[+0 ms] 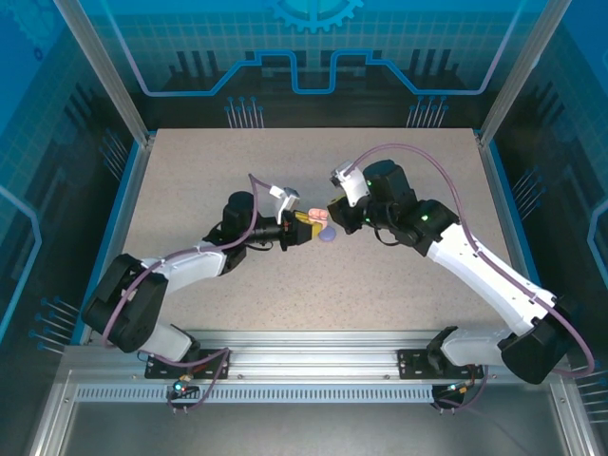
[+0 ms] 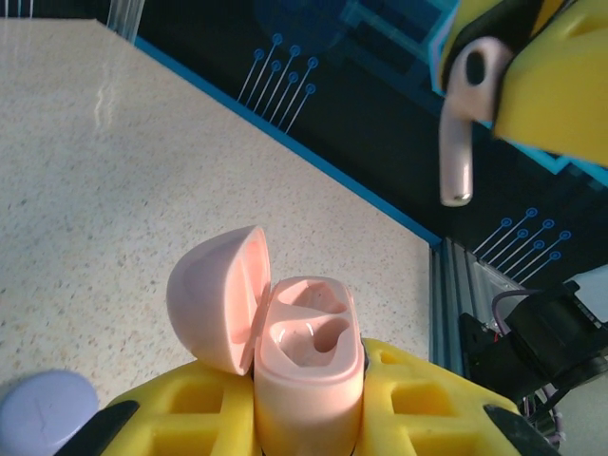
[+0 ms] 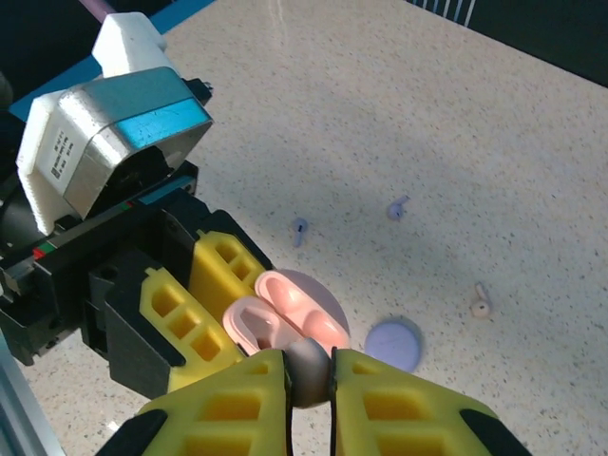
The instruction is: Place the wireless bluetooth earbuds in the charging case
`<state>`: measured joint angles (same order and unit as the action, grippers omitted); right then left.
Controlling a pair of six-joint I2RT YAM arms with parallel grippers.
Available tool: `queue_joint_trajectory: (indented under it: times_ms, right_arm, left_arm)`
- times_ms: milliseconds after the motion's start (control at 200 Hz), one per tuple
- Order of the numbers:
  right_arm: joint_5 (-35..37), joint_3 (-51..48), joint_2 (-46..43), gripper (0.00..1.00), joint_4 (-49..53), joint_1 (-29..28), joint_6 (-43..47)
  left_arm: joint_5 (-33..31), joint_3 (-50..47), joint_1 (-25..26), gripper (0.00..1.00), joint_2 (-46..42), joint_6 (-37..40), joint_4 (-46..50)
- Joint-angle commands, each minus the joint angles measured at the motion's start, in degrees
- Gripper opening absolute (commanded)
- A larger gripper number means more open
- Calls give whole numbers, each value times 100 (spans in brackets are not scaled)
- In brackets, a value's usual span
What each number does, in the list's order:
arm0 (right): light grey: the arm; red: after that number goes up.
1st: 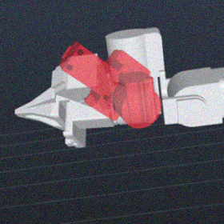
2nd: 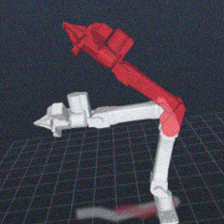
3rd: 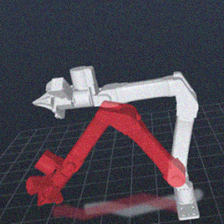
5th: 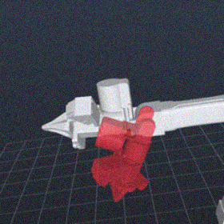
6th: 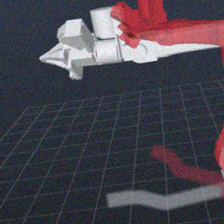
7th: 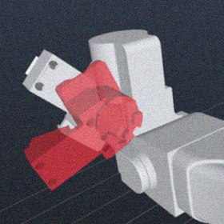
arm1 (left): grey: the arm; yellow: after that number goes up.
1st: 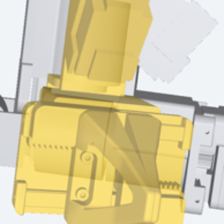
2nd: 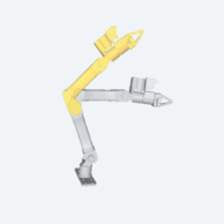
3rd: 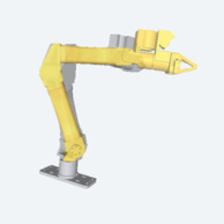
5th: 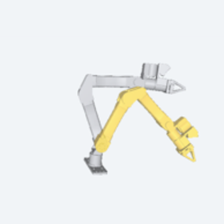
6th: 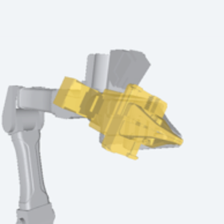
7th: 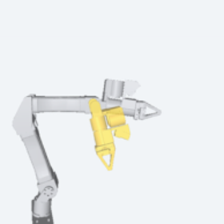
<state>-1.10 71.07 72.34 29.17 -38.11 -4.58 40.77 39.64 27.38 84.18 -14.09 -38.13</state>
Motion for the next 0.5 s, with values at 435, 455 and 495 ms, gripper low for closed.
queue_joint_trajectory:
  times_ms: [435, 455, 495]
  right_arm:
    - [995, 38, -242, 16, -78, -742, 442]
    - [1012, 45, -253, 16, -76, -752, 445]
    - [1002, 45, -276, 16, -85, -773, 453]
  left_arm:
    - [198, -125, 221, 1, -707, 1027, -1]
    - [182, -122, 231, 1, -717, 1061, 44]
    - [169, -114, 240, 1, -727, 1120, 86]
